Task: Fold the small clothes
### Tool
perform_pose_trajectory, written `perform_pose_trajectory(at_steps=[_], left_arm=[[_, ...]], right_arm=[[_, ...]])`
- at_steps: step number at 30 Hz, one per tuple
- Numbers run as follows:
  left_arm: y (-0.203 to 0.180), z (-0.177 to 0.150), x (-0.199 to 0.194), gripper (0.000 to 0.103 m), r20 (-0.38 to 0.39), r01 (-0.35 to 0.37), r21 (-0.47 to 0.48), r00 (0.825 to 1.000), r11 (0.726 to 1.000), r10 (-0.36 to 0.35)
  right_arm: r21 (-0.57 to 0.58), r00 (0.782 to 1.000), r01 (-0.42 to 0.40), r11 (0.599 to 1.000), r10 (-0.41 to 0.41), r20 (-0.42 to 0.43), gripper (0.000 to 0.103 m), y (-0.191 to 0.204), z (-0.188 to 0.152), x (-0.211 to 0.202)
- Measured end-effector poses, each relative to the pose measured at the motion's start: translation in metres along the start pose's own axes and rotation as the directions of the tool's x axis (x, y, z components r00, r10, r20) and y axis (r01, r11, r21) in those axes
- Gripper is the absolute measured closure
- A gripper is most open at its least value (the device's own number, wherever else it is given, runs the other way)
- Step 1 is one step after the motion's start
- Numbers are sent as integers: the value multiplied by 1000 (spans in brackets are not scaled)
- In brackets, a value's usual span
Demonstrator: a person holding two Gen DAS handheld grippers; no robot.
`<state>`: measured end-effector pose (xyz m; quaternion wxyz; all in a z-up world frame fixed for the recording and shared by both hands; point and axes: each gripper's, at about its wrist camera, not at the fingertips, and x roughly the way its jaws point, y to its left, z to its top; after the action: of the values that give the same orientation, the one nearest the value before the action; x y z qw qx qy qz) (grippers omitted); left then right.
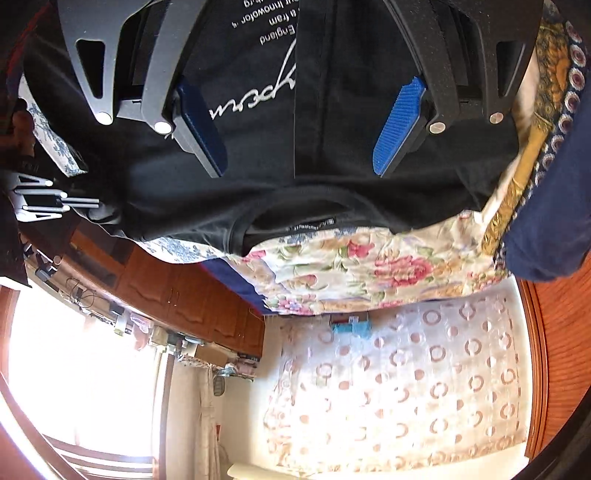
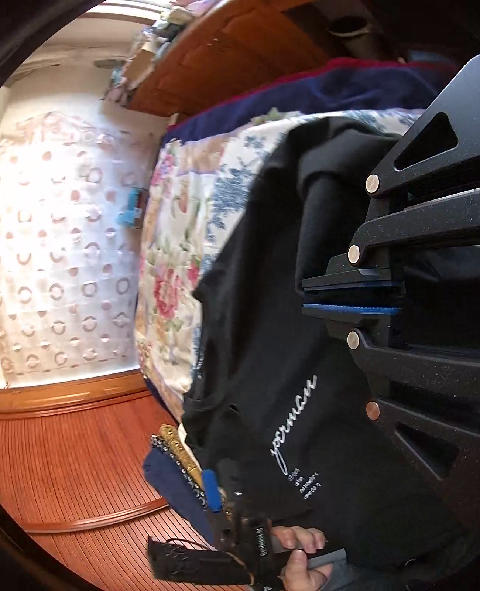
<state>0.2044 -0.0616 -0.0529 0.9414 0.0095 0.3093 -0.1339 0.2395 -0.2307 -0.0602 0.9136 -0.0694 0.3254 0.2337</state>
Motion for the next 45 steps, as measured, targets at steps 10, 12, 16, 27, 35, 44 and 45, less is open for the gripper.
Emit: perform_pose_trajectory(at_steps=[10,12,16,27,35,44,45], left_arm=[[-5,-5,-4,21,18,96,31,995,995,-96],[-12,-6,-4,21,15,81,54,997,995,-82],[-17,-9,-5,21,2,97,70,995,993,-98],[-21,-14,-6,21,-18,101,81,995,992,-100],[-16,-14,-13,21,5,86,71,996,994,-86],[1,-12,-17,21,28,61,16,998,998,-62],[2,-11,-17,21,27,60,14,998,998,-61]], right_arm=[[104,990,129,986,-133,41,70,-33,-6,-58],[133,986,154,979,-162,46,70,-34,-8,-60],[188,980,194,963,-201,18,69,-60,-17,-48],[253,983,173,952,-152,-103,67,-81,-14,13],[158,999,49,986,-48,-10,98,-59,22,-3],[-67,999,-32,997,34,34,98,-1,86,32],[-78,999,-45,996,47,28,98,2,87,37]])
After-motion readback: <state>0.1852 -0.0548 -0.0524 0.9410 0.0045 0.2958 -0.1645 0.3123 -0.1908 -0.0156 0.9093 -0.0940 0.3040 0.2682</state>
